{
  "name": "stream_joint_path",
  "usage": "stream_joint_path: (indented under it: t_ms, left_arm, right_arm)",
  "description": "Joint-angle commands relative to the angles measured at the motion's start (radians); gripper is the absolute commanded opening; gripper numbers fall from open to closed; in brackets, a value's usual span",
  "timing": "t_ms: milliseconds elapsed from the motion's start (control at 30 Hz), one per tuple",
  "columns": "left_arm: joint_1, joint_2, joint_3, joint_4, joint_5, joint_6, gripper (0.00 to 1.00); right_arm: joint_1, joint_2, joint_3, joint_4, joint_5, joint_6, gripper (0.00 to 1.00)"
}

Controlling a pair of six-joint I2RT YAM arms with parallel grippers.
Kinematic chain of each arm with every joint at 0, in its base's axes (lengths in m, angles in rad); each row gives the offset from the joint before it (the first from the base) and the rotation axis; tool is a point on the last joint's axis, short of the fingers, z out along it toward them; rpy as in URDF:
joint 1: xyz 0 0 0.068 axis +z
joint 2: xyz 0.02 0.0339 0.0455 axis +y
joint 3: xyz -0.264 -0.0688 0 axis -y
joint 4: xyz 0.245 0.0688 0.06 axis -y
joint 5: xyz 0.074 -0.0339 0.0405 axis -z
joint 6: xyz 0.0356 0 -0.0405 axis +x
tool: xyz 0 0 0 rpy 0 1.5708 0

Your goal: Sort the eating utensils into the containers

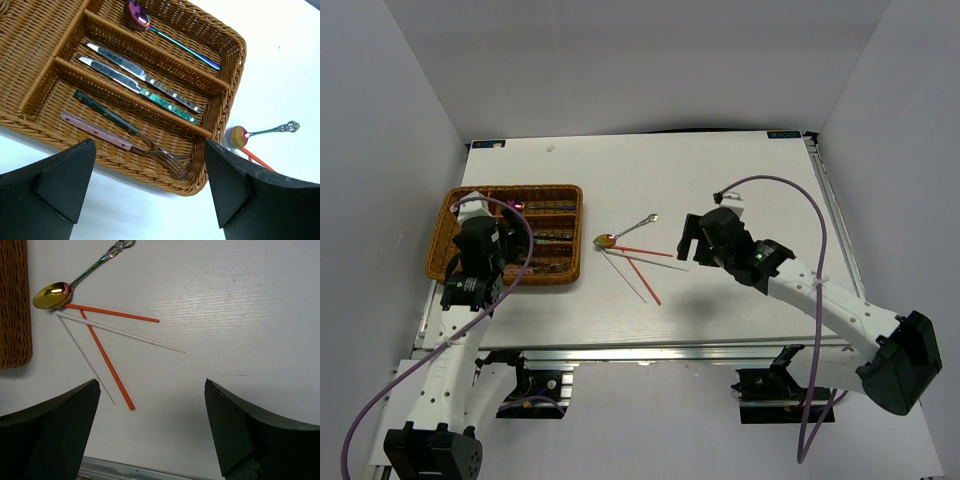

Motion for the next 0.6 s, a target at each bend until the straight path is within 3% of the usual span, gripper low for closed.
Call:
stream_joint_path:
  t_ms: [0, 300, 400, 433, 467, 567]
  left_arm:
    - [-0.003, -0.012, -0.01, 0.026, 0.03, 0.01, 0.98]
    - [-0.032, 0.108, 0.036, 0.124, 0.152, 0.035, 0.98]
    - [-0.167, 0.286, 0.134, 0.13, 0.142, 0.084, 0.98]
    - [-0.202, 0.396, 0.228, 0.115, 0.147, 0.116, 0.98]
    - [-0.274, 0.45, 0.279, 0.105, 0.145, 0.192, 0.98]
    - [-0.353, 0.655, 0.477, 0.055, 0.147, 0.347, 0.98]
  right_arm:
    - [-0.005, -0.087, -0.044, -0.016, 0.021, -0.017, 0.89]
    - [-0.01, -0.179, -0.128, -0.039, 0.015, -0.051, 0.89]
    - [-0.011, -0.196, -0.141, -0.028, -0.019, -0.071, 0.89]
    - [-0.011, -0.197, -0.142, -0.024, -0.031, -0.076, 0.89]
    - [-0.011, -0.196, -0.138, -0.024, -0.042, -0.094, 0.89]
    - [-0.013, -0.19, -0.128, -0.036, -0.069, -0.114, 0.89]
